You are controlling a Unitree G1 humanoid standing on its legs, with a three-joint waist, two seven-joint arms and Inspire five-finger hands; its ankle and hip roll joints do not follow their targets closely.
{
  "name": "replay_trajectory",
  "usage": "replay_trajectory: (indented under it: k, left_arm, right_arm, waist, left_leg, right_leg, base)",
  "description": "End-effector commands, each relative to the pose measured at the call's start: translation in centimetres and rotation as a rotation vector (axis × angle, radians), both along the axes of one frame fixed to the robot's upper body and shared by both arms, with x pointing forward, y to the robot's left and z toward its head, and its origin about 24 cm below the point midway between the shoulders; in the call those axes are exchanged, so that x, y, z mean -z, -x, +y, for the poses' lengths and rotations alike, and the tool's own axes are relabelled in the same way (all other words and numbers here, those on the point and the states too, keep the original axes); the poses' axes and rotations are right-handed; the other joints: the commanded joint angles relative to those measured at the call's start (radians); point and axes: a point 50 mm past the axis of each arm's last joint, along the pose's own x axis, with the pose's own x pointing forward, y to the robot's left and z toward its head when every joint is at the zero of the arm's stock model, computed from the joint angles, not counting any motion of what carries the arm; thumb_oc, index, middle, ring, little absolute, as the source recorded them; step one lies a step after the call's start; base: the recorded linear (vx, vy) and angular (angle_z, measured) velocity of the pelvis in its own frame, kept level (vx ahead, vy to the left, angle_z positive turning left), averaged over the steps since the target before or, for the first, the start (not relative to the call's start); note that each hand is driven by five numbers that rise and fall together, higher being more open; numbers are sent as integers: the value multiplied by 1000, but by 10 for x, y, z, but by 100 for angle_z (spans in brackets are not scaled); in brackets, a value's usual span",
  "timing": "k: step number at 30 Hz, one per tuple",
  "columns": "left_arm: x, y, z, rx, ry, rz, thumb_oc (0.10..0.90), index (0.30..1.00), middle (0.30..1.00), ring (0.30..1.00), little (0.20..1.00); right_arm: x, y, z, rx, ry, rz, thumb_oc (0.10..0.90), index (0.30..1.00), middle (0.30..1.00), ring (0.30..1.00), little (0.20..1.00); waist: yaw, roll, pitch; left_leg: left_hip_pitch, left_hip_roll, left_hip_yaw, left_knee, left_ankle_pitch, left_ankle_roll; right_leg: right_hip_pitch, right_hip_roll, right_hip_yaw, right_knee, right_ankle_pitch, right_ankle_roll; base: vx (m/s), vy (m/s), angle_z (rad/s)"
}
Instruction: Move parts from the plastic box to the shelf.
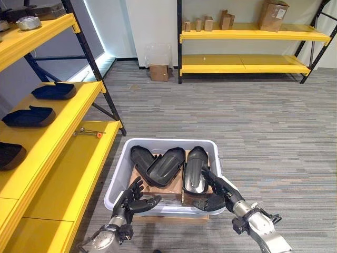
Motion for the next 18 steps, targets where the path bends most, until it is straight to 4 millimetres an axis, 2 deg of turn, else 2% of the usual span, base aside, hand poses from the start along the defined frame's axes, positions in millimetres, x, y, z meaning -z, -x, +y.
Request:
replay_trajectory:
  k: [1,7,10,15,18]
  left_arm:
    - [-40,-34,5,-20,-34,-254,900,1000,1000,1000,1000]
    - [-41,-32,8,-29,-41,-262,900,1000,1000,1000,1000]
    - [-43,-31,7,-17,-54,-271,900,1000,1000,1000,1000]
    - [-49,-38,5,24,-92,-303,900,1000,1000,1000,1000]
    - [-54,-45,6,57,-108,-322,900,1000,1000,1000,1000]
  right_arm:
    - [-65,-42,16,-60,1,-373,900,1000,1000,1000,1000]
    - [-71,-52,14,-47,68,-399,900,1000,1000,1000,1000]
    - [-72,-55,10,-36,103,-404,900,1000,1000,1000,1000]
    - [-77,-60,1,-14,118,-419,900,1000,1000,1000,1000]
    - [-77,-61,-3,4,113,-428,900,1000,1000,1000,1000]
  waist:
    - [25,-15,-16]
    - [52,-15,-14]
    - [66,-21,-3]
    - [86,-38,33]
    - [103,-56,58]
  left_leg:
    - [18,130,27,-4,79,-57]
    - [16,124,13,9,76,-52]
    - [-8,113,-1,57,59,-42]
    - [-75,76,-35,185,2,-11]
    - [-121,56,-50,278,-43,10]
  right_leg:
    - [-15,-129,-17,45,54,46]
    - [-8,-132,-25,63,41,40]
    - [-16,-137,-21,101,21,34]
    - [-40,-159,4,154,13,33]
    - [-40,-189,10,167,34,38]
  base:
    - [45,67,10]
    - [73,112,6]
    - [69,168,7]
    - [9,154,17]
    - [3,168,20]
